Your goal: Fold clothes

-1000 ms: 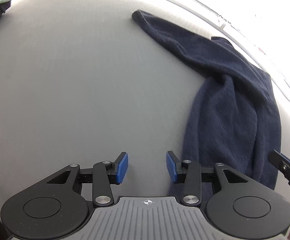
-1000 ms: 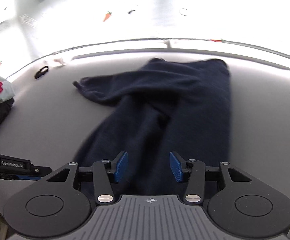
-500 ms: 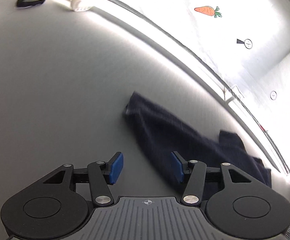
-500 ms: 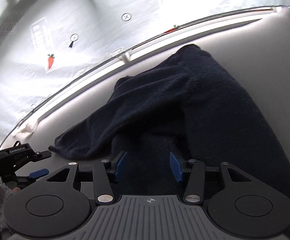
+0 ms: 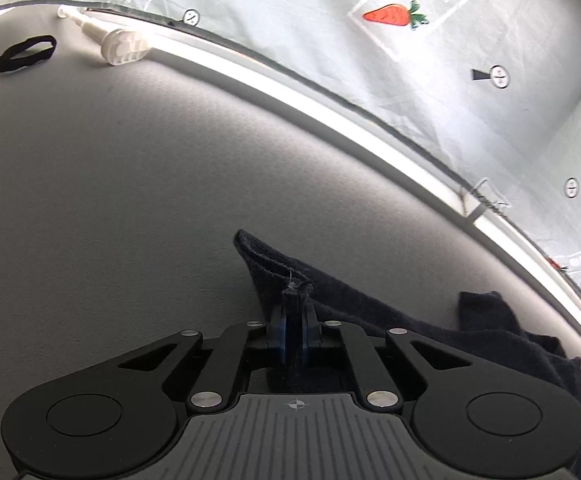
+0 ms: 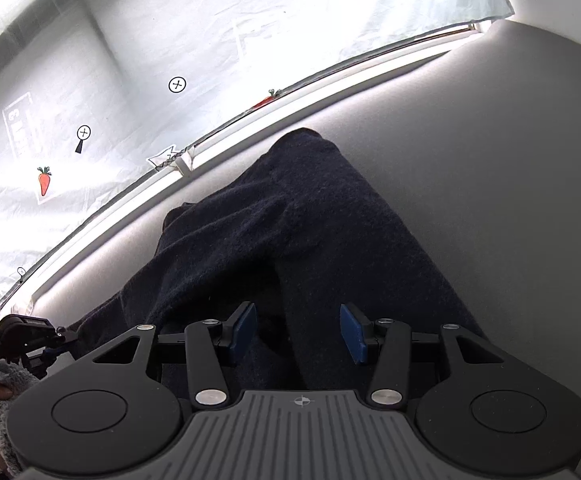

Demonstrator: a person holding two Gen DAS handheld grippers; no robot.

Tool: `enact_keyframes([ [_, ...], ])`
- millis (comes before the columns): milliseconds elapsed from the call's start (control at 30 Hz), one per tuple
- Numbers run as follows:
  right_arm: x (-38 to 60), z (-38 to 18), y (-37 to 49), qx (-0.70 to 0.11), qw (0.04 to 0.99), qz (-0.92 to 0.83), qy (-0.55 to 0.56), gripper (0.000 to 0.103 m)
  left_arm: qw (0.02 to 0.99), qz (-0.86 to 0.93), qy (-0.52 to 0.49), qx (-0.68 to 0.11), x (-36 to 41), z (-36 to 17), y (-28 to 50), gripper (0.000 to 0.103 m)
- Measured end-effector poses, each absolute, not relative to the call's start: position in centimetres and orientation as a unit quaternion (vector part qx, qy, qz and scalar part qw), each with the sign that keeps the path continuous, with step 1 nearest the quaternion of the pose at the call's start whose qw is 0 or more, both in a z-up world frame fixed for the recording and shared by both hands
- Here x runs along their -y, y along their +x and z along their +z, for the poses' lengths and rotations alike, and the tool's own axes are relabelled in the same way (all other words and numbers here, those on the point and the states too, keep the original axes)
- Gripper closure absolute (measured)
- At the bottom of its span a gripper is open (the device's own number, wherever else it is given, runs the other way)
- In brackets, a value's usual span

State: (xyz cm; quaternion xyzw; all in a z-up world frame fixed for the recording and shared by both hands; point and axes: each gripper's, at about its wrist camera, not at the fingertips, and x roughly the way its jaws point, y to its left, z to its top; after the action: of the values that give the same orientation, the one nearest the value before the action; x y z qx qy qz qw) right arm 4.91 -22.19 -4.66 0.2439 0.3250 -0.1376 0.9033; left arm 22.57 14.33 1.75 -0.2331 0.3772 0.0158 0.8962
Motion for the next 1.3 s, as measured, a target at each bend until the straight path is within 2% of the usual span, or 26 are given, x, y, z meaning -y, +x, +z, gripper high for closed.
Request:
enact_keyframes([
  [200,24.1,-3.7,4.9,-0.325,0.917,-0.115,0.199,0.052,0.921,-0.043,-0.212,-0.324,-8.3,7.2,19.3,0.093],
  [367,26.6,-3.4,4.8,-0.32,0.921,-0.109,0.195,0.052,0.92,-0.106,-0.201,-0.319,-0.4,9.0,18.5,0.092],
  [500,29.1,-3.4,4.0,-0.319,0.92,-0.122,0.19,0.052,0.914,-0.14,-0.156,-0.348,6.9,7.2,17.2,0.092],
  [667,32.4,-4.3,2.7,-0.322,0.91,-0.142,0.221,0.052,0.893,-0.147,-0.129,-0.406,11.2,2.5,15.5,0.089],
  [800,34.3,-5.0,1.6,-0.332,0.9,-0.15,0.239,0.052,0.884,-0.134,-0.142,-0.425,10.4,0.3,15.7,0.089],
  [1000,35.6,-5.9,1.8,-0.343,0.89,-0.148,0.261,0.052,0.882,-0.126,-0.143,-0.431,9.9,0.7,16.8,0.085],
  [1067,35.5,-5.6,1.8,-0.34,0.891,-0.139,0.266,0.052,0.882,-0.127,-0.141,-0.432,10.0,0.9,16.8,0.079],
  [1100,35.4,-5.4,2.1,-0.338,0.892,-0.134,0.269,0.05,0.88,-0.132,-0.149,-0.431,9.7,1.2,16.7,0.068],
  [1167,35.2,-5.1,2.4,-0.334,0.894,-0.123,0.274,0.046,0.877,-0.138,-0.167,-0.429,8.9,1.9,16.2,0.055],
  [1300,34.5,-4.5,3.8,-0.324,0.893,-0.089,0.298,0.045,0.88,-0.137,-0.179,-0.417,6.6,3.3,14.1,0.049],
])
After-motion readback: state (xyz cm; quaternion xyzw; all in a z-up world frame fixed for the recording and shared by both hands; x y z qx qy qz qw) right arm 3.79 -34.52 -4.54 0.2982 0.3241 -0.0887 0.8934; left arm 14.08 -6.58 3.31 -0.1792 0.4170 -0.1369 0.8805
